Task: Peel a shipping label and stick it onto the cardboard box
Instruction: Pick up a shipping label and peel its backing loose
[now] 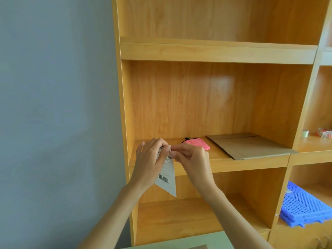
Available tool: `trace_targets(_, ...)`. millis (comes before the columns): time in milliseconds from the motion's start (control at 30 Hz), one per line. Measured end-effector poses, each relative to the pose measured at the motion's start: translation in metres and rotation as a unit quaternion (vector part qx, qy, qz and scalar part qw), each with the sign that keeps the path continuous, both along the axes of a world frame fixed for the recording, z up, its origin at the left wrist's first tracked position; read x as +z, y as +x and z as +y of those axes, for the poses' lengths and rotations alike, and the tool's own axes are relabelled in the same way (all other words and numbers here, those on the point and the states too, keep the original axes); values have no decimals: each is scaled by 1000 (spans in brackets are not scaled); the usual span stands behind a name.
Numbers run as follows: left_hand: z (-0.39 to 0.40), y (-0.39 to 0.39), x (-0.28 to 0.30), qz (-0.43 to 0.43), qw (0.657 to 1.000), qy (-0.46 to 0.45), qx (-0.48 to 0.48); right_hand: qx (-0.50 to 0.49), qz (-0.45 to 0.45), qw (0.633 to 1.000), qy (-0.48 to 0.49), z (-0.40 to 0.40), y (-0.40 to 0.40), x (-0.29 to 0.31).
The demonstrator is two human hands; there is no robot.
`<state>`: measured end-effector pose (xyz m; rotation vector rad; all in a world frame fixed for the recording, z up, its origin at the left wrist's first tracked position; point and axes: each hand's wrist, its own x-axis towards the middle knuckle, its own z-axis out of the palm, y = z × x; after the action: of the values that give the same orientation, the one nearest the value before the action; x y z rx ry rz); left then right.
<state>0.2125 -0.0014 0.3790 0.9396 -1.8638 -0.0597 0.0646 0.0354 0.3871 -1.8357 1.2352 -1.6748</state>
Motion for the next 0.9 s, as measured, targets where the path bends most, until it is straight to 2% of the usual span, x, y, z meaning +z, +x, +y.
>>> trace_targets(633, -7, 4, -10, 65, 997, 35, -33, 0, 6, 1000, 1, -2, 13, -1)
trace_targets(900, -4, 6, -8, 57, 996, 53, -49, 1, 5, 1000, 0, 0, 13, 0)
